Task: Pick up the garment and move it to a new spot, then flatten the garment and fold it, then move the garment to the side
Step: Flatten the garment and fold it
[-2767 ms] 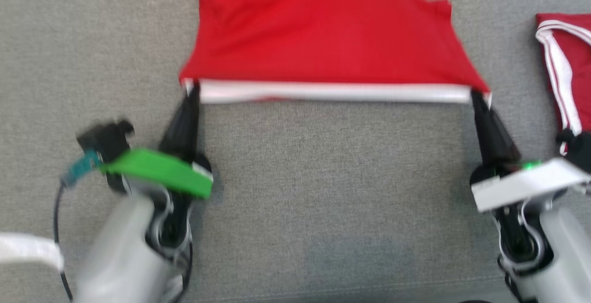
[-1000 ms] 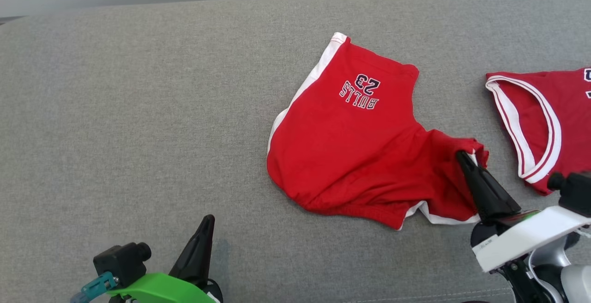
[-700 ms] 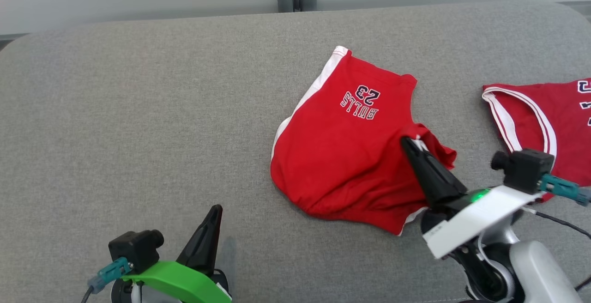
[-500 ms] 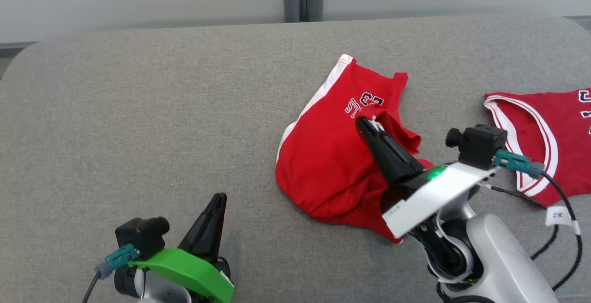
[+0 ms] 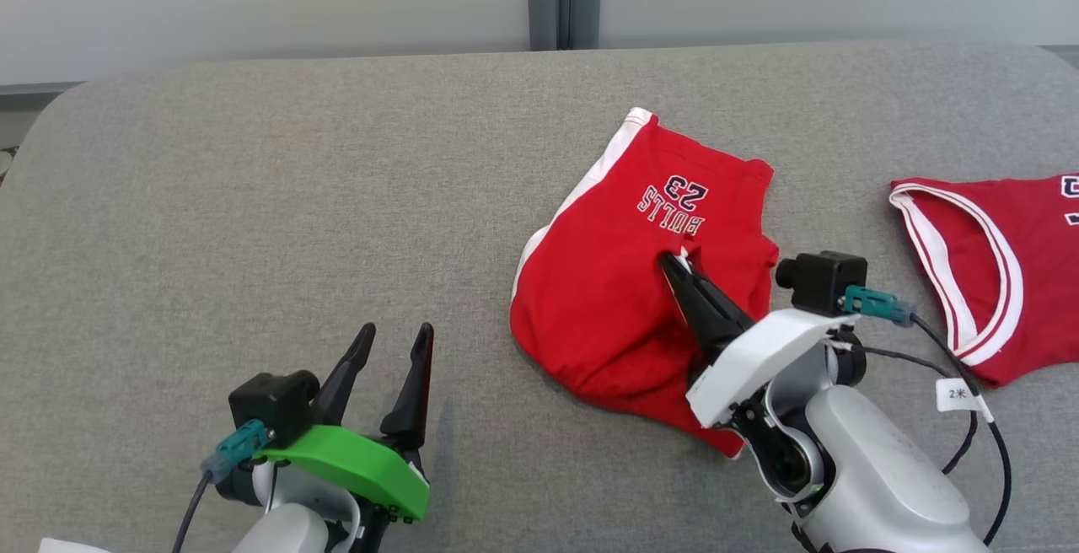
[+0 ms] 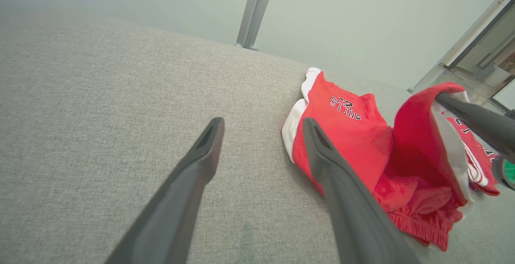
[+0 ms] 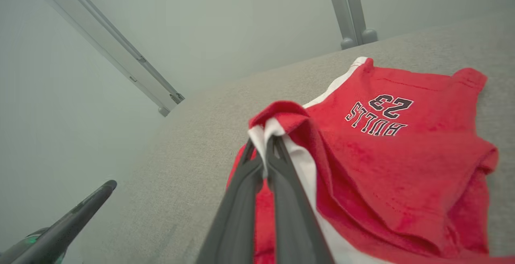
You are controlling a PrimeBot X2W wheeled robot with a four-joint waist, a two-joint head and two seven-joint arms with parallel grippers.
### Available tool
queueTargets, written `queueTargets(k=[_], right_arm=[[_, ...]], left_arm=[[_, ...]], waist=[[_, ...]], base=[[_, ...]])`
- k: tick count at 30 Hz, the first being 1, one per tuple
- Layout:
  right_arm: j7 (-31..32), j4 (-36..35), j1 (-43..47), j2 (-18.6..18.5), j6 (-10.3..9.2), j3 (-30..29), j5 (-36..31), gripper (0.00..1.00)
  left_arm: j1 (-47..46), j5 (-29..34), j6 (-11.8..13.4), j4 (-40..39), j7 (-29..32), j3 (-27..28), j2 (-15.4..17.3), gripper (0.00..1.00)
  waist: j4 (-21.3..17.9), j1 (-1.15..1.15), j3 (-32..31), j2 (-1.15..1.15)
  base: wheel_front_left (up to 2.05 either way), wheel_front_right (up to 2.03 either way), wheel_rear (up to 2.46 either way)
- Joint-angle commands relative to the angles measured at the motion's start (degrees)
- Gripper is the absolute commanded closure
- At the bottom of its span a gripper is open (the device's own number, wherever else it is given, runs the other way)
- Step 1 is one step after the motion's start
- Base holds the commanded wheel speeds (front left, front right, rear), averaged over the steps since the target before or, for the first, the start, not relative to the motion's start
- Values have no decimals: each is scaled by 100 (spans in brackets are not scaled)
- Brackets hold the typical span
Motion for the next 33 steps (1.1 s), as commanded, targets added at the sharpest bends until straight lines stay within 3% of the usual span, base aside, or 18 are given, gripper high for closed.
queueTargets(k=[1, 11, 12, 13, 23, 27, 33], right_arm=[[-95, 119, -95, -39, 1, 50, -79, 100], [-658, 1079, -475, -324, 0, 631, -705, 100], [-704, 1168, -512, -351, 1, 681, -843, 57], [-757, 1244, -546, -361, 1, 737, -958, 0], [-1033, 1129, -315, -631, 0, 744, -1535, 0], [-1159, 601, 99, -903, 0, 206, -1850, 0], [-1232, -388, 1191, -986, -1, -858, -2336, 0]], left_arm=[[-108, 46, -67, 74, -59, 13, -44, 0], [-296, 245, -422, 631, -237, 117, -306, 0], [-285, 261, -442, 671, -242, 135, -324, 0], [-271, 292, -468, 716, -248, 148, -336, 0], [76, 563, -545, 820, -256, 469, -426, 0], [382, 773, -588, 602, -256, 702, -475, 0], [975, 1228, -631, 189, -256, 1106, -479, 0]], waist=[[-31, 0, 26, 0], [-133, 0, 145, 0], [-146, 0, 138, 0], [-161, 0, 124, 0], [-323, 0, -181, 0], [-380, 0, -327, 0], [-395, 0, -522, 0]], base=[[0, 0, 0], [0, 0, 0], [0, 0, 0], [0, 0, 0], [0, 0, 0], [0, 0, 0], [0, 0, 0]])
